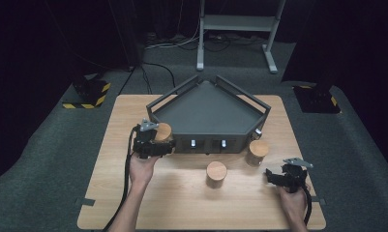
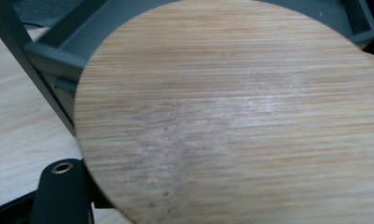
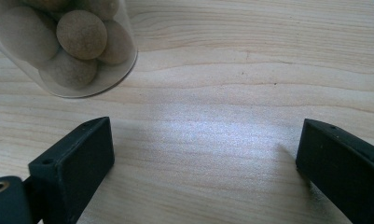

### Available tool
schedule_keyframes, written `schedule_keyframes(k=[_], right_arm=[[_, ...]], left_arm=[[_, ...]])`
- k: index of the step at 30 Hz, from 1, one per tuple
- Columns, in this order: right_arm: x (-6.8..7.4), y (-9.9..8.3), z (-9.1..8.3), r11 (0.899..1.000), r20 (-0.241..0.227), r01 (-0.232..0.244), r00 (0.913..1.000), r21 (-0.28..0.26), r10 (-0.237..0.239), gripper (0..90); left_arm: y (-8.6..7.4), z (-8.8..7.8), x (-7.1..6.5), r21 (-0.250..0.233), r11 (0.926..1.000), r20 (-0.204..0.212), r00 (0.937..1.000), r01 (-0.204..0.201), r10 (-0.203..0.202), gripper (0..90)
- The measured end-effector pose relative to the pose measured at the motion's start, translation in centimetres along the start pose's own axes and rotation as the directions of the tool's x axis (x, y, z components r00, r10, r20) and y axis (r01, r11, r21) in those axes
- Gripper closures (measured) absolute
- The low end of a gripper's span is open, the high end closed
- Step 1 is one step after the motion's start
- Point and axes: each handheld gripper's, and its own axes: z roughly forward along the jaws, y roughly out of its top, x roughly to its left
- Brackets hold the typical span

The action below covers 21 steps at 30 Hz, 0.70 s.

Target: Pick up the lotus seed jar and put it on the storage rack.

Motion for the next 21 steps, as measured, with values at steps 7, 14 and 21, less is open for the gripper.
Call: schedule_keyframes(k=[7,14,21], right_arm=[[0.0,0.0,0.0,1.000,0.000,0.000,1.0000,0.000,0.000,3.4],[0.0,0.0,0.0,1.000,-0.001,0.000,1.0000,0.000,0.000,3.4],[0.0,0.0,0.0,1.000,-0.001,0.000,1.0000,0.000,0.000,3.5]], left_arm=[[2.3,0.0,-0.2,-0.003,0.9999,-0.002,0.9999,-0.015,0.015,25.3],[4.0,0.7,-0.3,0.003,1.0000,-0.012,0.9999,-0.009,0.009,25.3],[5.9,2.0,-1.0,0.015,0.9996,-0.038,0.9990,-0.025,0.025,25.2]])
